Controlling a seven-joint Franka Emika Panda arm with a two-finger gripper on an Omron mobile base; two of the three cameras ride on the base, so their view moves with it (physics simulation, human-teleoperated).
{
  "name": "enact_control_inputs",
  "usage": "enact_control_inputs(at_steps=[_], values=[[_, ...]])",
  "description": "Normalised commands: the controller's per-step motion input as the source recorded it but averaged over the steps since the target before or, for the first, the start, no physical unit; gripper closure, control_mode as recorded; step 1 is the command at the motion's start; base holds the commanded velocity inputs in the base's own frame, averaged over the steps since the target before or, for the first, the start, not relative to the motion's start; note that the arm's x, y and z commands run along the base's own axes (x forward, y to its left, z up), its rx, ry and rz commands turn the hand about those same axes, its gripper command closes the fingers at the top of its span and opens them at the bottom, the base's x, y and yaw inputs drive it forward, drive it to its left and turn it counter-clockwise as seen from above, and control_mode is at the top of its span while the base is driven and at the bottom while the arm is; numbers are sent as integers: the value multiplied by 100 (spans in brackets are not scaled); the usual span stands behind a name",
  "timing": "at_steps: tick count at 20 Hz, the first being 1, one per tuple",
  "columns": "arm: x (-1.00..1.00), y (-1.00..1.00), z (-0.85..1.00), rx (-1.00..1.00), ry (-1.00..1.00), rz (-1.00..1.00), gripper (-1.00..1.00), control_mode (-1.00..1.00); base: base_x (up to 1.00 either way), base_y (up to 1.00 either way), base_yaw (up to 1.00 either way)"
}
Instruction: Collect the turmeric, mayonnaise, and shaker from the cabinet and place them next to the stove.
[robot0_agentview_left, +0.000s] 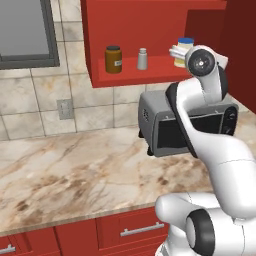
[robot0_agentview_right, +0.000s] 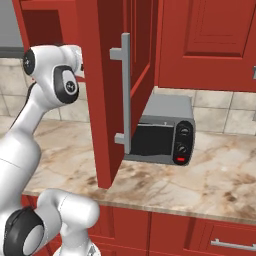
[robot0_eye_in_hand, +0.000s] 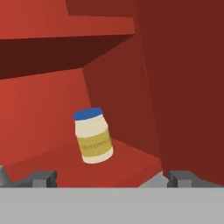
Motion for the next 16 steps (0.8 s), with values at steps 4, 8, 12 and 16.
enact_control_inputs(at_steps=[4, 8, 12, 16], values=[[0, 0, 0, 0, -3, 0, -100, -100, 0, 0, 0], [11, 14, 0, 0, 0, 0, -100, -100, 0, 0, 0], [36, 41, 0, -1, 0, -3, -100, -100, 0, 0, 0], [23, 15, 0, -1, 1, -1, -100, -100, 0, 0, 0]])
